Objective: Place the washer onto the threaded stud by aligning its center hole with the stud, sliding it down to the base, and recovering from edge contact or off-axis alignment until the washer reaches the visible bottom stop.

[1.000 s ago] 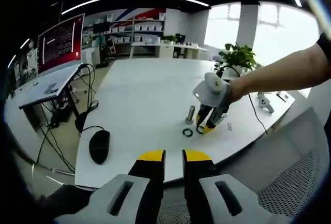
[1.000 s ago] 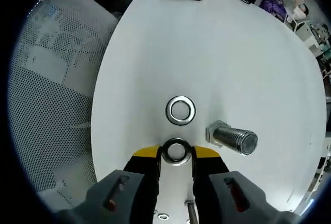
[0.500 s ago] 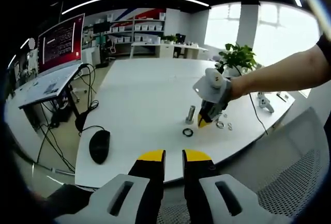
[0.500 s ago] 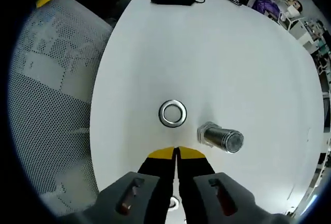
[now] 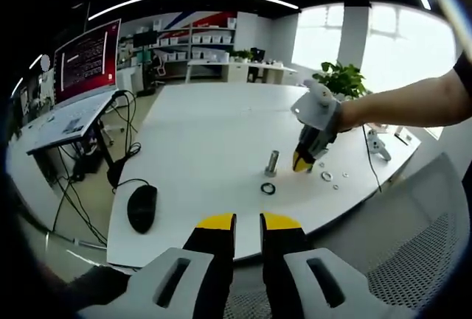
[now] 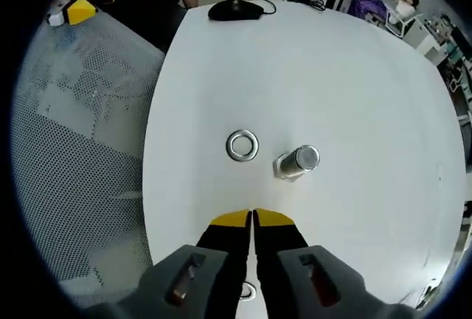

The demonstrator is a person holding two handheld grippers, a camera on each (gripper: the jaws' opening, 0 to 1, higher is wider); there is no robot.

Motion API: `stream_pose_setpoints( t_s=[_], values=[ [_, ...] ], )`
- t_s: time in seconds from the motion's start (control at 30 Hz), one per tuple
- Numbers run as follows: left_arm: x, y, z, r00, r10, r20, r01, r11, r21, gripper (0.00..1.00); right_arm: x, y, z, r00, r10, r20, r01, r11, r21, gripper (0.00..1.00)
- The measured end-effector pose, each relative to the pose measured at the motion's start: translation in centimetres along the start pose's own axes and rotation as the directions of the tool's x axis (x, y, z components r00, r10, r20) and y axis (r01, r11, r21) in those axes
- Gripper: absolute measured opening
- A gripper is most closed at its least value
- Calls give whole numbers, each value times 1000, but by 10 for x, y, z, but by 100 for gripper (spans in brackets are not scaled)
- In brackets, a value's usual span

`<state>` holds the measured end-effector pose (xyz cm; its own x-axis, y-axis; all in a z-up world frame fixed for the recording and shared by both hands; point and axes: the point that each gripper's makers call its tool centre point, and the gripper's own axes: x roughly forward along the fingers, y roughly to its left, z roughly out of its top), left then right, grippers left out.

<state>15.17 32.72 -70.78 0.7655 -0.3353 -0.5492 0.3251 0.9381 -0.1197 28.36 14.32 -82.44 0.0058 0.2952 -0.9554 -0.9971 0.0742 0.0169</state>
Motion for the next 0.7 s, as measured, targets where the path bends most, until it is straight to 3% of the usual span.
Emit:
stream_pose_setpoints(
  t_s=[0.4, 0.7],
  values=[
    [0, 0, 0, 1000, -1, -1, 1, 1000, 2, 10, -30, 15, -1, 996, 11, 86, -12, 1000, 13, 13],
    [0, 0, 1, 1000, -3, 2, 3, 1000, 0, 10, -45, 28, -15, 992, 16, 127, -18, 1000, 12, 17]
  ],
)
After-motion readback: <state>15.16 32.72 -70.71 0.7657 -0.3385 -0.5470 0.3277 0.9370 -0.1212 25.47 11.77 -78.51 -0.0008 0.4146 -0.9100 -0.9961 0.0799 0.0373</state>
